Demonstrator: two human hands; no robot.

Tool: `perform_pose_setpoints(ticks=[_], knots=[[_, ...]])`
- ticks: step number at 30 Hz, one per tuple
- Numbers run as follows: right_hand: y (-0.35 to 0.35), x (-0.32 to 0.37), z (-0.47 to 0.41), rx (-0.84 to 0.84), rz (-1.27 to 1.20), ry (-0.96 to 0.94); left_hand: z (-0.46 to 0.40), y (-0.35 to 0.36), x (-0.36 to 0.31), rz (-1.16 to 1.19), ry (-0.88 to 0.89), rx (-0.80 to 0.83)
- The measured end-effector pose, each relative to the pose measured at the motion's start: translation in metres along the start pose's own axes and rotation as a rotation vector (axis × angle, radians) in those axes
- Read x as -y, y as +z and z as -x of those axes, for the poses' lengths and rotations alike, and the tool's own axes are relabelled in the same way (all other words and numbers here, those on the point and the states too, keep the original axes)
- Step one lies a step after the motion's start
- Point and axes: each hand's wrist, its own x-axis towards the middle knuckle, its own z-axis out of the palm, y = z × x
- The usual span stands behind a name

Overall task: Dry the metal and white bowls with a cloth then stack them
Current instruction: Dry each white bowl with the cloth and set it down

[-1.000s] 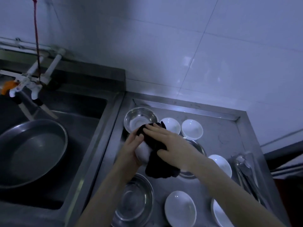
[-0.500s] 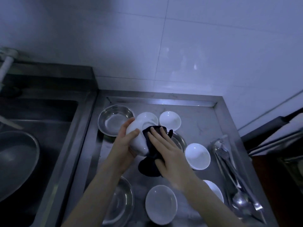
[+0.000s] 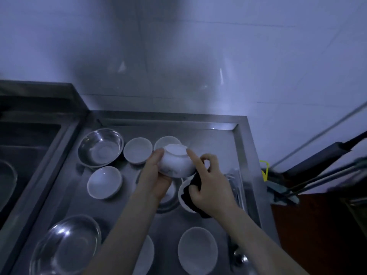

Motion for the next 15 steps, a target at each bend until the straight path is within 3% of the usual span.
perform_pose_setpoints(ticks=[4,8,11,15], knots=[[-0.011,-0.048,0.0,0.008,-0.102,0.044,-0.004,0.047,0.037,-0.01,-0.052,-0.014],[-0.025,-0.09,-0.012,-0.038,-0.324,0.221,-0.022,0.069,0.06,-0.108,-0.057,0.02],[-0.032,-0.12,-0.028,-0.008,-0.4,0.349,-0.036,0.079,0.069,-0.483,0.024,0.044],[-0.03,-0.15,-0.047,0.11,-0.467,0.409,-0.075,0.07,0.08,-1.131,0.42,-0.04]])
